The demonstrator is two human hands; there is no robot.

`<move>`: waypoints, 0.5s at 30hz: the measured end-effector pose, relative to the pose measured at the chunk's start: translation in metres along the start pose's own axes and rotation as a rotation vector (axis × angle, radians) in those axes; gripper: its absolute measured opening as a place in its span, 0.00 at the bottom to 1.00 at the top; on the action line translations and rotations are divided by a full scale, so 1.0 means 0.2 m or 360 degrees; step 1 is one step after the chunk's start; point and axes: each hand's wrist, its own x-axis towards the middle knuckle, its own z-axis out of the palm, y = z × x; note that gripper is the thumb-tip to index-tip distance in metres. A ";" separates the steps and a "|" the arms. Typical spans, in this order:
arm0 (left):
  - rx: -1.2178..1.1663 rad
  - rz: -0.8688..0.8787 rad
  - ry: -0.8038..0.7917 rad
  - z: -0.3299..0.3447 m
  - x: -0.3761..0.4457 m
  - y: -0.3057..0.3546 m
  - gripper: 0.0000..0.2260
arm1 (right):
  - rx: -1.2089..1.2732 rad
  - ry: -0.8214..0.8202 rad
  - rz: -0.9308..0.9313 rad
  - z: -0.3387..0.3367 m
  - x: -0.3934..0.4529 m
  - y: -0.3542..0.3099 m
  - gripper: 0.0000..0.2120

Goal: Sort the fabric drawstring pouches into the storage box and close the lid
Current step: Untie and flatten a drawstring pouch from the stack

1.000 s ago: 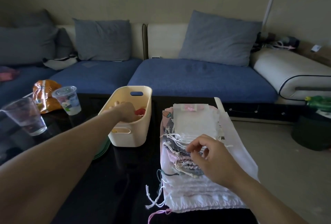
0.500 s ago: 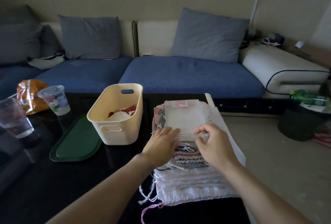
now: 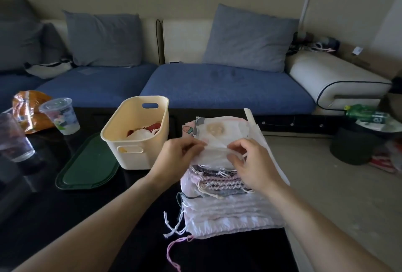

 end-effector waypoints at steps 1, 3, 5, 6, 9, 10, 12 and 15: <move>-0.0085 -0.0087 0.0042 -0.01 0.01 0.00 0.06 | 0.0031 -0.0057 0.0027 0.00 0.00 0.00 0.06; -0.0155 -0.0206 0.0037 -0.04 0.02 -0.01 0.05 | 0.0073 -0.0130 0.0070 0.01 0.00 0.00 0.03; -0.0119 -0.0266 -0.0083 -0.05 0.02 -0.02 0.05 | 0.0092 -0.0113 0.0114 0.02 0.01 0.00 0.02; -0.0077 -0.0271 -0.0141 -0.06 0.02 -0.04 0.05 | 0.0106 -0.0083 0.0132 0.03 0.01 0.01 0.03; 0.0030 -0.0273 -0.0238 -0.09 0.02 -0.08 0.08 | 0.0019 0.0004 0.0122 0.05 0.02 0.01 0.06; 0.0089 -0.0256 -0.0264 -0.10 0.02 -0.09 0.09 | -0.0001 0.0026 0.0113 0.05 0.02 0.02 0.07; 0.0222 -0.0209 -0.0306 -0.11 0.03 -0.10 0.12 | -0.0022 0.0064 0.0105 0.04 0.02 0.03 0.08; 0.0304 -0.0231 -0.0265 -0.15 0.04 -0.11 0.18 | -0.0083 0.0095 0.0112 0.01 0.04 0.02 0.12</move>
